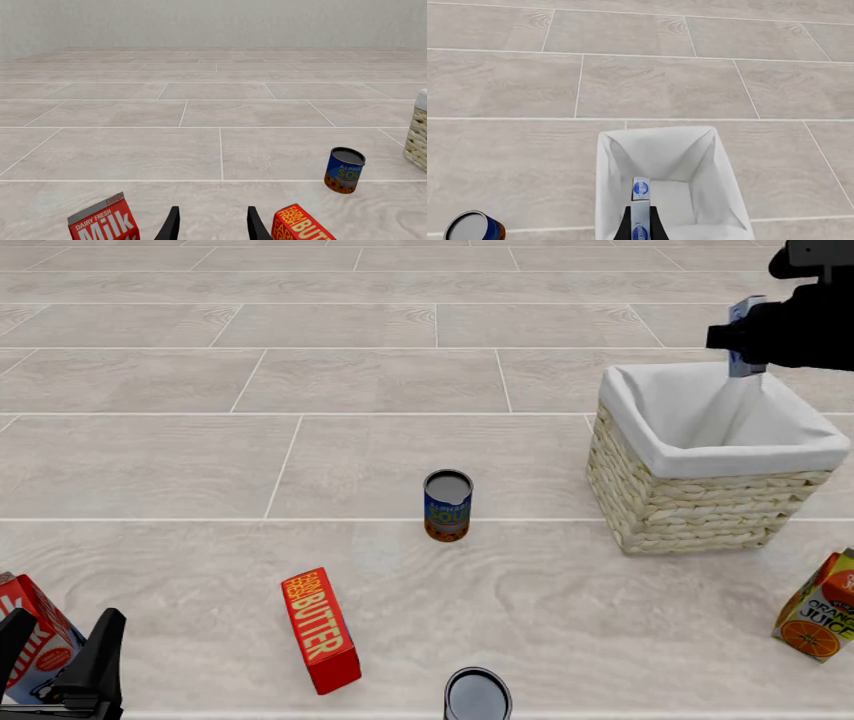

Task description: Pick the cream cheese and place it in the basket.

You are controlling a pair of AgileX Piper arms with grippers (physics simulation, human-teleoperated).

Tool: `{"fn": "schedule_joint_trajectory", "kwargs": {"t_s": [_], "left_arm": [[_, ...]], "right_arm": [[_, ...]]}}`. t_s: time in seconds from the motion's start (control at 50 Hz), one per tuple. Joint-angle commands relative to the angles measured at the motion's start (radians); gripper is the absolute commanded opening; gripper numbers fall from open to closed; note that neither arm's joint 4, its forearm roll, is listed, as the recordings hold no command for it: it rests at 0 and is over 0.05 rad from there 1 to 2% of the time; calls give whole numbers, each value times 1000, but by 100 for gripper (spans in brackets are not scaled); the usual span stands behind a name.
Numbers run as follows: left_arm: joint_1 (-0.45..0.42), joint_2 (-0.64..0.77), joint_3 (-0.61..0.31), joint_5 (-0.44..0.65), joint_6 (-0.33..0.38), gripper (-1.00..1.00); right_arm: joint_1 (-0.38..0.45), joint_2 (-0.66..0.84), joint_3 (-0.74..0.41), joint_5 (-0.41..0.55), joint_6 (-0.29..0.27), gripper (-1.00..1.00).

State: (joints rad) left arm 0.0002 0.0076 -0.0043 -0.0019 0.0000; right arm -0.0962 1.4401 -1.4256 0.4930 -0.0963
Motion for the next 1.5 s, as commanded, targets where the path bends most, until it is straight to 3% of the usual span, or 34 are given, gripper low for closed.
{"fn": "schedule_joint_trajectory", "kwargs": {"t_s": [0.02, 0.48, 0.72, 0.84, 1.08, 1.5], "left_arm": [[0, 0, 0, 0, 0, 100], [0, 0, 0, 0, 0, 100], [0, 0, 0, 0, 0, 100], [0, 0, 0, 0, 0, 100], [0, 0, 0, 0, 0, 100], [0, 0, 0, 0, 0, 100]], "right_arm": [[-32, 118, -147, 57, -6, -100], [-69, 281, -182, 49, -3, -100], [-69, 339, -258, 110, -7, -100], [-84, 372, -286, 137, -40, -100], [-93, 388, -252, 117, -55, -100], [-86, 410, -200, 73, -32, -100]]}}
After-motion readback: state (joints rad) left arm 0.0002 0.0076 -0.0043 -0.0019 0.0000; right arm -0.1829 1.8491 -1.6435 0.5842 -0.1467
